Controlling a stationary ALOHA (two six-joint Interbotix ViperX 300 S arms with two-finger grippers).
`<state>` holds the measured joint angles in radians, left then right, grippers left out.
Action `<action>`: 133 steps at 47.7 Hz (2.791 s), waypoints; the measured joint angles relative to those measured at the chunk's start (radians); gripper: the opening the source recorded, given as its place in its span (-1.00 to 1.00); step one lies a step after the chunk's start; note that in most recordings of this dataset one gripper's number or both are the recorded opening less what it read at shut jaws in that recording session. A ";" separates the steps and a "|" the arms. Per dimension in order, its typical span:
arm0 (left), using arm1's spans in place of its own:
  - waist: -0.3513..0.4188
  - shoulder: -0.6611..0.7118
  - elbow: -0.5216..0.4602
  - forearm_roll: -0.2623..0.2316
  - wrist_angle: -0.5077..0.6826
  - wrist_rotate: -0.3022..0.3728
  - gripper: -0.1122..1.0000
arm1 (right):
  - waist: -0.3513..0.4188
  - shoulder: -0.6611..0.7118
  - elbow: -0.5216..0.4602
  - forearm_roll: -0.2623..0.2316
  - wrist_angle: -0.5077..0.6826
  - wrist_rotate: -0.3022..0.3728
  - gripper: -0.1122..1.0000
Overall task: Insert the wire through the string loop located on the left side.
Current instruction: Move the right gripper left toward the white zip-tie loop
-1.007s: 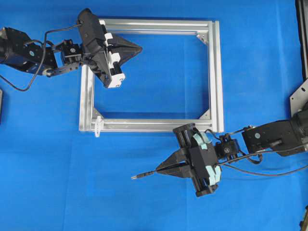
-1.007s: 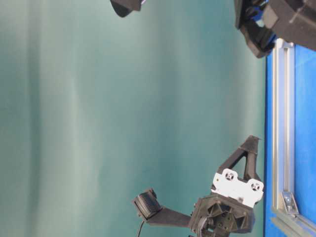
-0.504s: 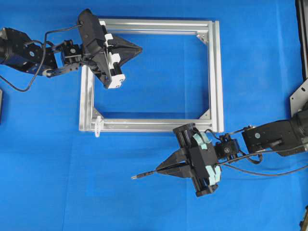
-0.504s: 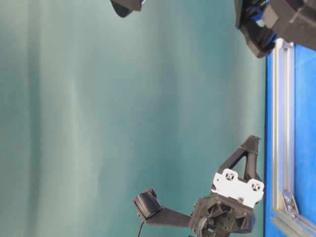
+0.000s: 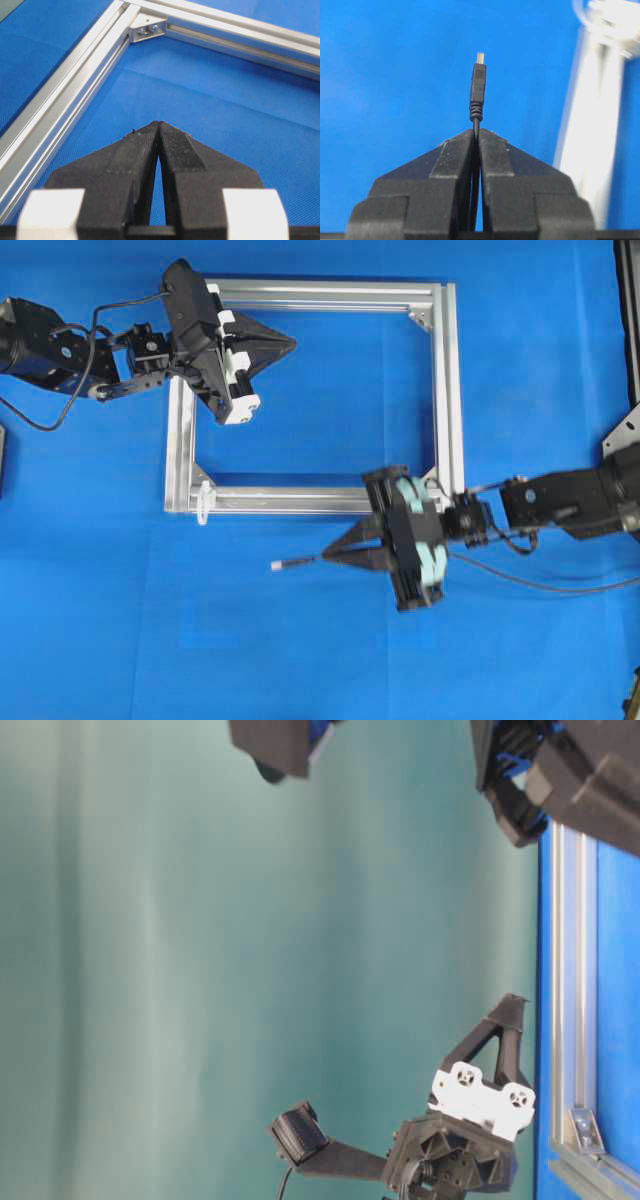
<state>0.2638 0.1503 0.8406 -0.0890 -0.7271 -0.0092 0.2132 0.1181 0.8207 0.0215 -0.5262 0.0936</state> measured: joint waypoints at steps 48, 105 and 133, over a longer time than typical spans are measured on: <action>-0.008 0.000 0.002 0.000 0.000 0.000 -0.80 | -0.120 0.034 -0.029 0.003 -0.066 0.002 -0.81; -0.008 0.000 0.002 0.002 -0.002 -0.002 -0.80 | -0.121 0.161 -0.170 0.009 -0.064 0.002 -0.81; -0.008 0.000 0.003 0.002 0.000 -0.002 -0.80 | -0.121 0.161 -0.170 0.009 -0.066 0.002 -0.81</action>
<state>0.2562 0.1503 0.8437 -0.0874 -0.7271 -0.0107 0.0920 0.2792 0.6504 0.0307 -0.5921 0.0951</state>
